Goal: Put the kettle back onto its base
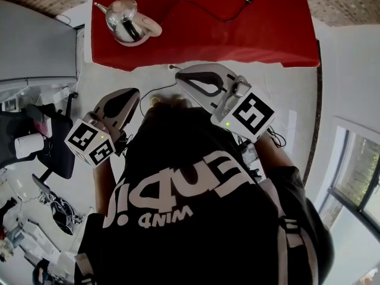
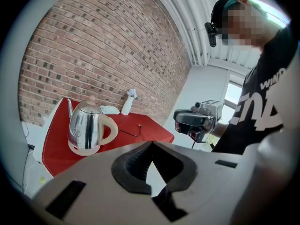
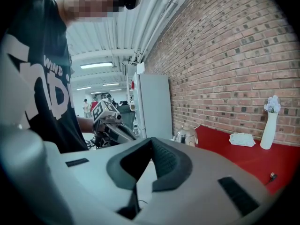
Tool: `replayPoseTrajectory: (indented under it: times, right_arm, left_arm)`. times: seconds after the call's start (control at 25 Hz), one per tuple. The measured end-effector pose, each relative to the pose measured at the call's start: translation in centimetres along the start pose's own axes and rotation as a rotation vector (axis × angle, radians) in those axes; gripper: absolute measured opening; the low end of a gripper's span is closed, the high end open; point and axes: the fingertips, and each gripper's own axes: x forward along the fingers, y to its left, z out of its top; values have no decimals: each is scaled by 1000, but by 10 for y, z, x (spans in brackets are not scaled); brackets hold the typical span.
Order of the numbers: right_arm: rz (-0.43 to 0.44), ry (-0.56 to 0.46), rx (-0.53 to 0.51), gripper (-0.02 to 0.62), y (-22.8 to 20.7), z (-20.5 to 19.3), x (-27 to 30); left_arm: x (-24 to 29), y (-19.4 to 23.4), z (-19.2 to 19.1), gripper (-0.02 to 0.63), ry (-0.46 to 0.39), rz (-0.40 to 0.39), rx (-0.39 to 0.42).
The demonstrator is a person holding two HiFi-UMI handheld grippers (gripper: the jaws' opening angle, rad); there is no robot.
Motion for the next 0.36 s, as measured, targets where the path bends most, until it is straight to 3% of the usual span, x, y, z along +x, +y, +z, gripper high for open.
replayPoseTrajectory:
  times: [0.36]
  right_arm:
    - [11, 2, -7, 23, 5, 1, 4]
  left_arm:
    - [-5, 1, -1, 9, -3, 4, 2]
